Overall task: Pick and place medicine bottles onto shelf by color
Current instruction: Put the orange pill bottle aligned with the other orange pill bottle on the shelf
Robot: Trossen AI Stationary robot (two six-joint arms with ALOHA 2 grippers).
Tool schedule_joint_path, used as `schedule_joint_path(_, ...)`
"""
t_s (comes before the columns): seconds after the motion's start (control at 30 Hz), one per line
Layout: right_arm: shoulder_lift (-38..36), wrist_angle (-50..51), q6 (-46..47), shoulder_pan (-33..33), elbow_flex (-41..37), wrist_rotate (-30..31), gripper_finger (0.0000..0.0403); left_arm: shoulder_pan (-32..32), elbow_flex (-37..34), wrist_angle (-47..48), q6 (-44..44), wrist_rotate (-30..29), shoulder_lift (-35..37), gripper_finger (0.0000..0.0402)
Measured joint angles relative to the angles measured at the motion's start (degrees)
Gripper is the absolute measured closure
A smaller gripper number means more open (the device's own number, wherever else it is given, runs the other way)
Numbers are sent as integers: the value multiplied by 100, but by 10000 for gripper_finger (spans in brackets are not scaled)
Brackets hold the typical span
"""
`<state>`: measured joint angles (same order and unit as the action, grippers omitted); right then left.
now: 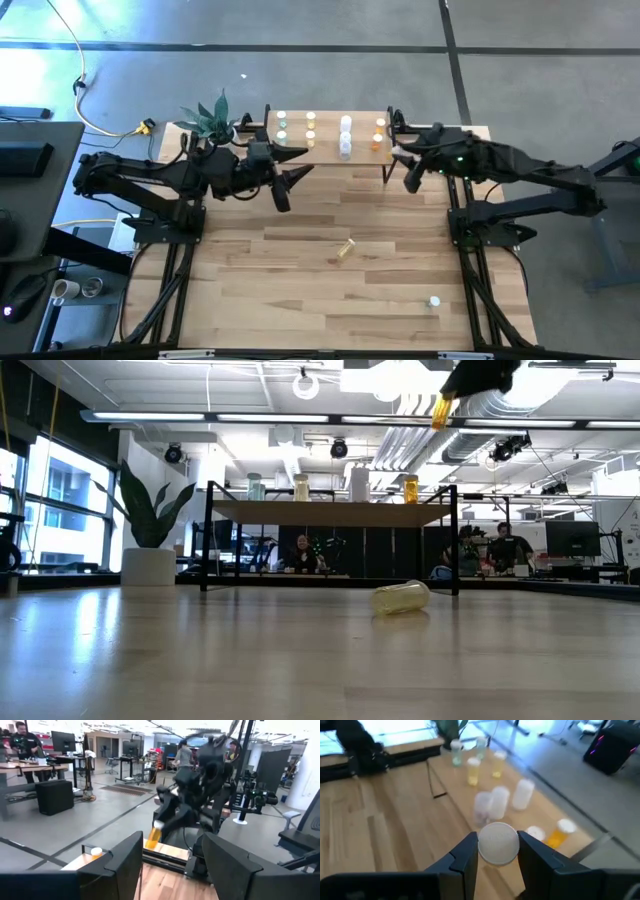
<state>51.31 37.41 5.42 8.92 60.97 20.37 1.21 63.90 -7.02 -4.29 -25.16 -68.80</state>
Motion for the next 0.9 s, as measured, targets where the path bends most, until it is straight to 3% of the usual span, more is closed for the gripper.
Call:
schedule_joint_path(0.4,232,-543,358,208,-655,-449,295,0,-1,319,155,-243,14,208)
schedule_joint_path(0.73,1236,-324,-86,254,59,-236,295,28,-2,469,987,-844,14,208)
schedule_joint_path(0.9,1523,-155,127,538,162,-206,295,143,-2,472,1052,-1215,87,208)
